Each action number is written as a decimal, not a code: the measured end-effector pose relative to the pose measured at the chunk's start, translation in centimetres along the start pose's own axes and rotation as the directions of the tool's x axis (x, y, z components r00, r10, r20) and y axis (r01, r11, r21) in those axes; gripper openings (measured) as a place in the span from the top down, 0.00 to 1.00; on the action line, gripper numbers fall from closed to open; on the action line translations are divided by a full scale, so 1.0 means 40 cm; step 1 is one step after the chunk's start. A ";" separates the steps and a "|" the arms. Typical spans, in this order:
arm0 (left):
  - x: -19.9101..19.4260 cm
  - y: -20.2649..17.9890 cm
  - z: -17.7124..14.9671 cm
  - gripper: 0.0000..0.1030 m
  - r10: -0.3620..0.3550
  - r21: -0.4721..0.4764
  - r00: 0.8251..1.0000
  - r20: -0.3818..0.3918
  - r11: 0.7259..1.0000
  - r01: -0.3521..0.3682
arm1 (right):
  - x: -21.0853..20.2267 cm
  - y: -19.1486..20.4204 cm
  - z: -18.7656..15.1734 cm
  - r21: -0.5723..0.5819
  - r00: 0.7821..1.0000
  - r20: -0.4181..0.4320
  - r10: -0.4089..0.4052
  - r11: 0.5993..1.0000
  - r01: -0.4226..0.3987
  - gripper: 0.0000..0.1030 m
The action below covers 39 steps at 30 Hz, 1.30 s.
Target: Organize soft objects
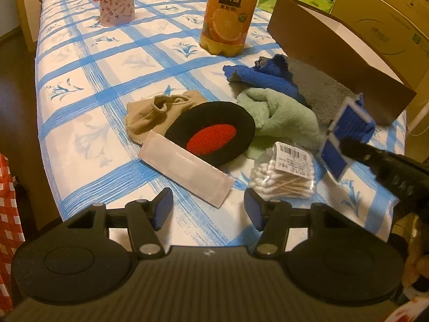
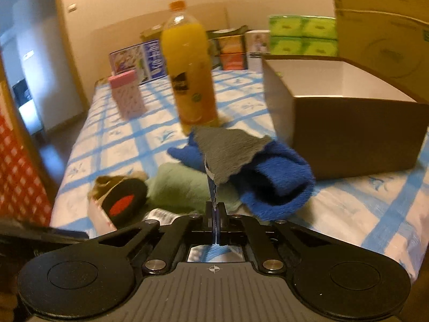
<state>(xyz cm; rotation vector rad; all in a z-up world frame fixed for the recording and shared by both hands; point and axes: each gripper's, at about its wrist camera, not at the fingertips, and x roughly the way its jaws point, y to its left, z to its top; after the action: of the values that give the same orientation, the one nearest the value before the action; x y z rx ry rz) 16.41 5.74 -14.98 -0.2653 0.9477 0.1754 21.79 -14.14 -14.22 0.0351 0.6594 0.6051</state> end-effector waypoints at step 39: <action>-0.009 0.117 0.023 0.95 0.058 -0.089 0.997 0.046 0.995 -0.054 | 0.012 -0.041 -0.004 0.013 0.997 -0.055 -0.048 0.999 0.049 0.99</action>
<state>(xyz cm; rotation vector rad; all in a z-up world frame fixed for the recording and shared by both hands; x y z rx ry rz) 15.70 10.46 -14.88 -0.3146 0.9006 0.2744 22.83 -15.25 -14.98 0.0159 0.7153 0.5561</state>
